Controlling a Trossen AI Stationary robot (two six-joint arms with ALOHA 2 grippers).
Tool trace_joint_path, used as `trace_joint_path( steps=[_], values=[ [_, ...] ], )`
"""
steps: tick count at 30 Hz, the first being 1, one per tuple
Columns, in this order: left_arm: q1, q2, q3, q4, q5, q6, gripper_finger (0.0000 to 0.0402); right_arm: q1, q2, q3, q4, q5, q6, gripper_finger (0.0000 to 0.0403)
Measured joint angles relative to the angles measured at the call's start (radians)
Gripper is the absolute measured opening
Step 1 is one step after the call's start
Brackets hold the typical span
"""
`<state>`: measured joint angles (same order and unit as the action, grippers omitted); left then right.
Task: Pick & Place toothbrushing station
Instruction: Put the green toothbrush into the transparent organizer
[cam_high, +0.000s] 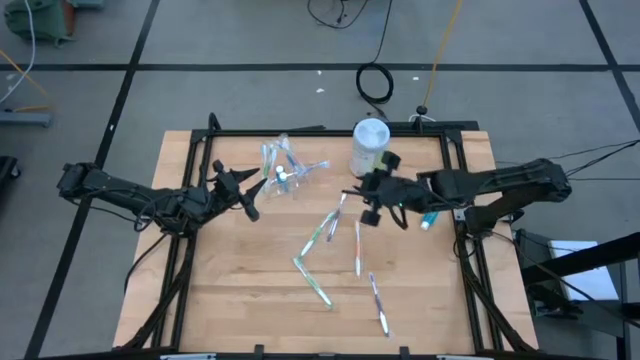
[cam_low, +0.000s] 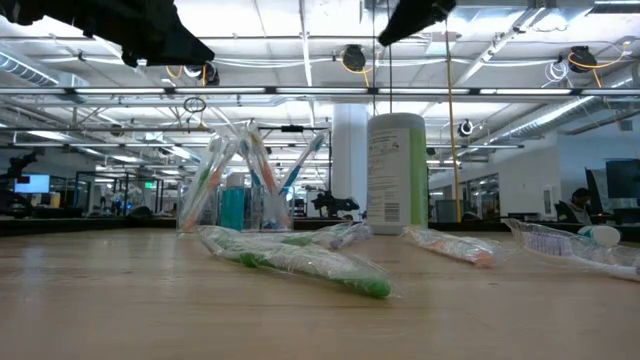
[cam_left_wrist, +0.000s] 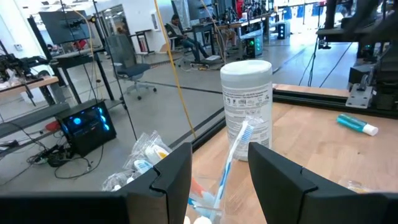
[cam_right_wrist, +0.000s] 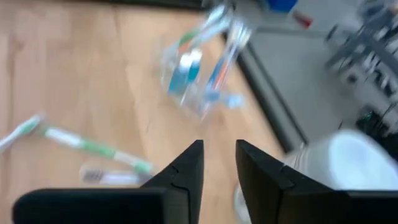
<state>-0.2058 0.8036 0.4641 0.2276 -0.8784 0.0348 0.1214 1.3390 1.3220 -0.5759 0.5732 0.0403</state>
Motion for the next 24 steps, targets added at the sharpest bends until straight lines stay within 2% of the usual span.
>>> trace_joint_path(
  steps=[4,10,17,21,24],
  values=[
    [0.0,0.002,0.0,0.0,0.066,-0.017,0.0161,0.042,-0.04,-0.043,-0.082,0.002,0.11,0.0065],
    [0.0,0.002,0.0,0.0,0.234,-0.077,0.0161,0.078,-0.134,-0.277,0.072,0.0,0.203,0.0035],
    [0.0,0.006,0.001,-0.04,0.422,-0.406,0.0161,0.078,-0.23,-0.493,0.218,-0.002,0.275,0.0017],
    [-0.005,0.068,0.002,-0.056,0.503,-0.601,0.0161,0.077,-0.266,-0.577,0.237,-0.002,0.293,0.0011],
    [-0.019,0.135,0.002,-0.046,0.546,-0.691,0.0161,0.073,-0.288,-0.609,0.265,-0.002,0.259,0.0011]
  ],
)
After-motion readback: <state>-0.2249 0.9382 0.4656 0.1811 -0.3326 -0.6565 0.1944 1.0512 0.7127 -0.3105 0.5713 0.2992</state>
